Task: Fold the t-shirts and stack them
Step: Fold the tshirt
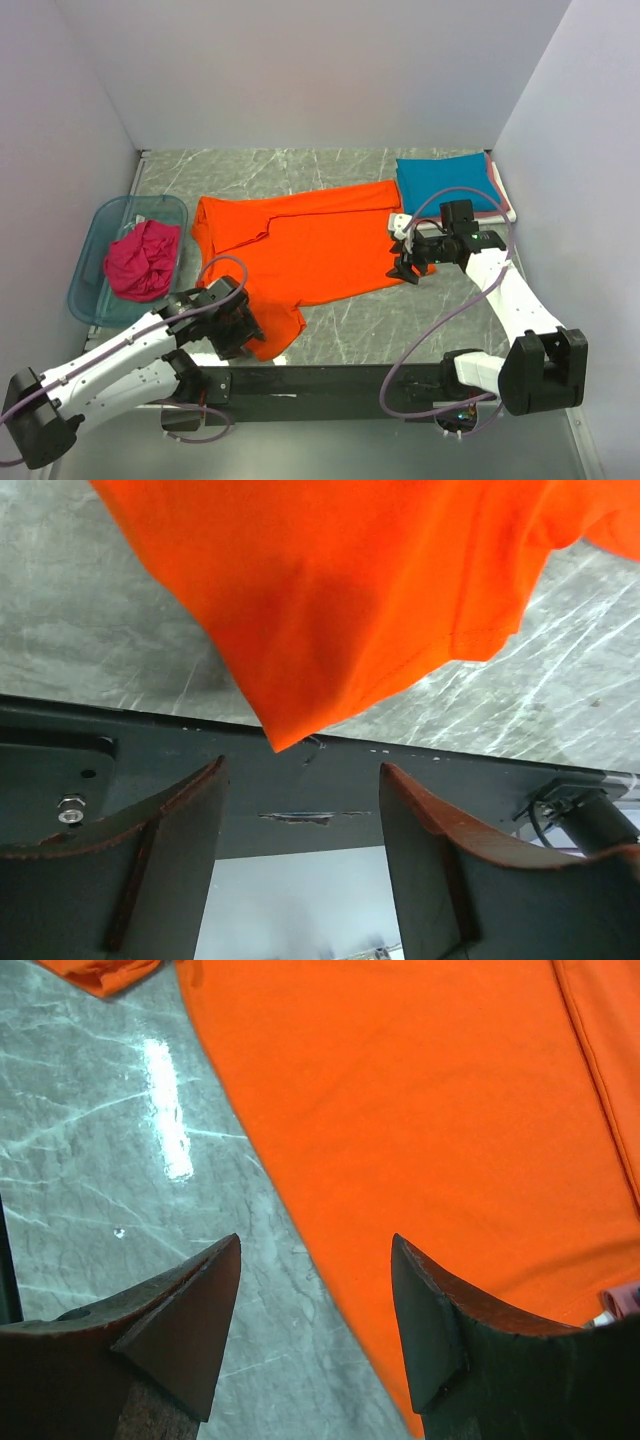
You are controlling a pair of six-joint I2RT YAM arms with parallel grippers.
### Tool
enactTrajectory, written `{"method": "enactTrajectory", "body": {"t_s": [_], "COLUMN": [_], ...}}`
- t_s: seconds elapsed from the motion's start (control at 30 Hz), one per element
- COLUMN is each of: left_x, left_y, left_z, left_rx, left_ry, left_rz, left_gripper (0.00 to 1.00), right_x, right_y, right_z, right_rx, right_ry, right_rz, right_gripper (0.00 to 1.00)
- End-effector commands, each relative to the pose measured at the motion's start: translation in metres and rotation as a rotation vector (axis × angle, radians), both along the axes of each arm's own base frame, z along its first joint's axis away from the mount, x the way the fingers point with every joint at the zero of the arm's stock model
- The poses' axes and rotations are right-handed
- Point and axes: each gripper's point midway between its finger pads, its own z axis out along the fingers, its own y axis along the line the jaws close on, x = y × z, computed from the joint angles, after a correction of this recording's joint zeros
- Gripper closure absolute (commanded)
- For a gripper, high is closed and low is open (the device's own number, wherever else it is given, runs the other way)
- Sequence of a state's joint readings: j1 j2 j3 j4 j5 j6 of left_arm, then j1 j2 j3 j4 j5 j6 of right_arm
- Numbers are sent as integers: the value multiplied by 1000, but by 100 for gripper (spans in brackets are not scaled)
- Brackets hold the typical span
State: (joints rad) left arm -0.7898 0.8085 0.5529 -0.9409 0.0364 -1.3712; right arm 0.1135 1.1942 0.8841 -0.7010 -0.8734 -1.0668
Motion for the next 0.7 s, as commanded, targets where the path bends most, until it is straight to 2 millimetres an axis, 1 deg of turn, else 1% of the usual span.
{"method": "enactTrajectory", "body": {"t_s": [0.0, 0.03, 0.07, 0.1, 0.13, 0.17, 0.23, 0.3, 0.37, 0.43, 0.5, 0.6, 0.67], "left_x": [-1, -2, -4, -4, 2, 1, 7, 11, 20, 24, 27, 31, 30], "left_y": [1, -3, -3, -4, -12, -12, -21, -24, -31, -35, -36, -42, -49], "left_z": [-2, -5, -15, -18, -19, -25, -28, -31, -28, -27, -28, -23, -16], "left_rx": [16, 2, 3, -2, -28, -28, -57, -46, -49, -30, -4, -6, -30], "left_ry": [-10, -8, 5, 4, -17, -8, -44, -54, -106, -140, -156, -189, -202], "left_rz": [-6, -14, -8, -4, -4, 5, -7, -8, -18, -33, -41, -58, -76], "left_gripper": [33, 33, 33, 33, 33, 33, 33, 33, 33, 33, 34, 35, 35], "right_x": [1, 1, 0, 0, -1, -1, -4, -6, -10, -14, -16, -17, -17], "right_y": [2, 2, 2, 1, 1, 0, 0, 2, 2, 3, 4, 4, 4], "right_z": [6, 6, 6, 6, 6, 5, 5, 7, 4, 4, 4, 4, 3], "right_rx": [41, 42, 45, 47, 49, 49, 56, 67, 67, 76, 77, 81, 78], "right_ry": [5, 6, 6, 8, 15, 17, 27, 32, 56, 77, 78, 84, 87], "right_rz": [5, 4, 7, 6, 7, 7, 13, 28, 48, 60, 73, 78, 81], "right_gripper": [32, 32, 32, 32, 32, 32, 32, 32, 32, 31, 31, 31, 31]}}
